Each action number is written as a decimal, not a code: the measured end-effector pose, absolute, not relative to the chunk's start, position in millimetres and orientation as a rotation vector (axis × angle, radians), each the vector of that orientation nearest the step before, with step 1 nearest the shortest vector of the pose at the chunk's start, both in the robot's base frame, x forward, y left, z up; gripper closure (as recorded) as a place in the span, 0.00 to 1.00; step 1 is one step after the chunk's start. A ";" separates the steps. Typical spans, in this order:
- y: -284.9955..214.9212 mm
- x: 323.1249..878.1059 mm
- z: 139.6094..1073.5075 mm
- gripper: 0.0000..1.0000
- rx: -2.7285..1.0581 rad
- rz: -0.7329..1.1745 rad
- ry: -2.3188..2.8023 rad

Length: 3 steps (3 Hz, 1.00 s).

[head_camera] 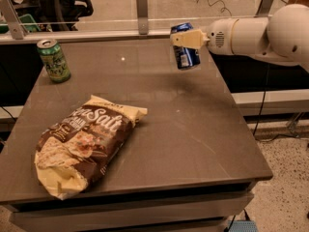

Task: Place pepsi can upright

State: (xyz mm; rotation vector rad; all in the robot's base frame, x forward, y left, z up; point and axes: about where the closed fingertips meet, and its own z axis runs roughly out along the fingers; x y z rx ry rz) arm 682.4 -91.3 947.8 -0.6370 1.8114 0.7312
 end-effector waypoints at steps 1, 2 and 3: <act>-58.7 672.4 962.9 1.00 -0.722 0.769 1.714; -59.7 673.3 961.6 1.00 -0.722 0.758 1.727; -60.4 671.7 954.5 1.00 -0.722 0.795 1.688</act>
Offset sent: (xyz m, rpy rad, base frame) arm -0.0098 0.0315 0.0146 0.0213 -0.0748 0.0823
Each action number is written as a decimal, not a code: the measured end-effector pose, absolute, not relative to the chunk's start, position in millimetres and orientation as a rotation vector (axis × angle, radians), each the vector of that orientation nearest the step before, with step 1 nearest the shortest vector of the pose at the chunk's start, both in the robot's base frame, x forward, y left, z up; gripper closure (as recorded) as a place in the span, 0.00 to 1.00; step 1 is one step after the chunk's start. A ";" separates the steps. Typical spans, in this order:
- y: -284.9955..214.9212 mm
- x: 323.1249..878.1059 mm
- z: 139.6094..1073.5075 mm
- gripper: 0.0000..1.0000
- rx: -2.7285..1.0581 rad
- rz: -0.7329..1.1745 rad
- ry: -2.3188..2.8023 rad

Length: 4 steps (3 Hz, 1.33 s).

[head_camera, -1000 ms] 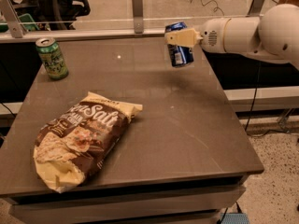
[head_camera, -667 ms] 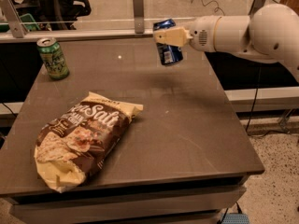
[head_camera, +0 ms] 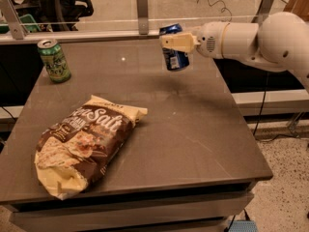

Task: Place pepsi can upright

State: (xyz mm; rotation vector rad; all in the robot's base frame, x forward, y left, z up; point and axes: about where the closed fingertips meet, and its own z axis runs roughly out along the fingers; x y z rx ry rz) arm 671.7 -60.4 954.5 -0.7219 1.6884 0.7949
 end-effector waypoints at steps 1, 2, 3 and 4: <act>-69.5 670.6 942.1 1.00 -0.700 0.861 1.612; -86.5 669.4 929.4 1.00 -0.705 0.899 1.543; -103.3 668.6 917.8 1.00 -0.747 0.909 1.498; -116.8 665.3 903.9 1.00 -0.758 0.925 1.470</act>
Offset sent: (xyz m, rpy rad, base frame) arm -0.0042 -0.0545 -0.0417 0.1842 -0.1254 0.0901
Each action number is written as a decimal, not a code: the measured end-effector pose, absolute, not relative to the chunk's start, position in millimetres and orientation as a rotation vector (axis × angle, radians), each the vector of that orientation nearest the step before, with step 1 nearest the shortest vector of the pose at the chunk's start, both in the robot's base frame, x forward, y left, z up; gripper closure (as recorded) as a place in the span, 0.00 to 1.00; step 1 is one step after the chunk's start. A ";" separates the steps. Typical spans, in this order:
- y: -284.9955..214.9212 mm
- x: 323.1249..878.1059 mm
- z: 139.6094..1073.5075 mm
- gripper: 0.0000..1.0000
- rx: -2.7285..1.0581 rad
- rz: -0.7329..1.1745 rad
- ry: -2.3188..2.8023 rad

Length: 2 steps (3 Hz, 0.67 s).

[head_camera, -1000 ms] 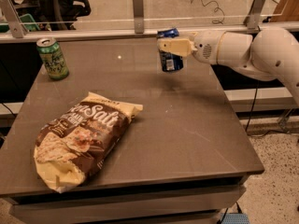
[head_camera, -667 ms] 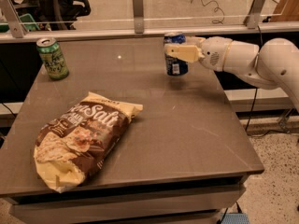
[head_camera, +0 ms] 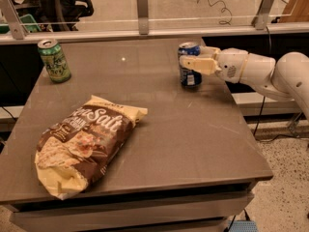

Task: Place pepsi can upright

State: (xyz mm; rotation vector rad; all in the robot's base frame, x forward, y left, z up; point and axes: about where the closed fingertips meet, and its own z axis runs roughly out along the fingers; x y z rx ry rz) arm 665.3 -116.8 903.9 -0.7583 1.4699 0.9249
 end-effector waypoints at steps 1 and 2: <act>-130.3 663.1 892.6 1.00 -0.704 0.956 1.432; -135.0 662.4 892.3 1.00 -0.688 0.965 1.412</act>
Offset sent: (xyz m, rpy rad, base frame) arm -0.0065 -0.0487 -0.0192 0.1977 -0.0556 -0.0380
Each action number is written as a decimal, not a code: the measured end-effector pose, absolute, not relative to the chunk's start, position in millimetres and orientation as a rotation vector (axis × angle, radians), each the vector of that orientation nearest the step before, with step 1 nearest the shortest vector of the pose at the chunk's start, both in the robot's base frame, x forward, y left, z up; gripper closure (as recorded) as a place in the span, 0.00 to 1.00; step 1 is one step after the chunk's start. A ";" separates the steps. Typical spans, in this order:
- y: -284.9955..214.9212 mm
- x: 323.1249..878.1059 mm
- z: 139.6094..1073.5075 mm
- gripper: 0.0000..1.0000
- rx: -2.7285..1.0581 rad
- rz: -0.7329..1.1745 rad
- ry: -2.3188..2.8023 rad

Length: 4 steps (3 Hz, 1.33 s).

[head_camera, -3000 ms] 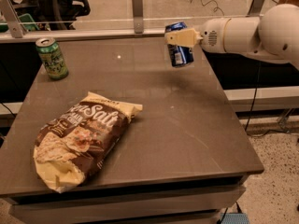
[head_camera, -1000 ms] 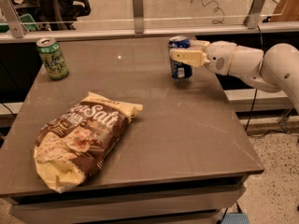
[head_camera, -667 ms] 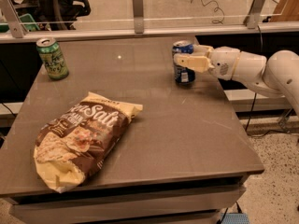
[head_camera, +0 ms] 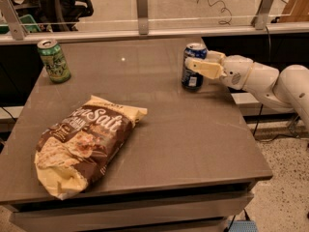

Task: Place pepsi can upright

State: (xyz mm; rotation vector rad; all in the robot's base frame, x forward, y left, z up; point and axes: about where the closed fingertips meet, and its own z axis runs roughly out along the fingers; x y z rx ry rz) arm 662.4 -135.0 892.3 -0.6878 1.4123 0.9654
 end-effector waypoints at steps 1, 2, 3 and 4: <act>-135.0 662.4 892.6 0.83 -0.688 0.965 1.412; -135.0 662.4 892.6 0.59 -0.688 0.965 1.412; -143.2 655.7 897.6 0.35 -0.703 0.995 1.357; -148.4 648.0 905.7 0.13 -0.732 1.023 1.306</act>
Offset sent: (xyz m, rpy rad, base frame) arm -0.0147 -0.0317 0.0084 0.0765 -0.0837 0.0551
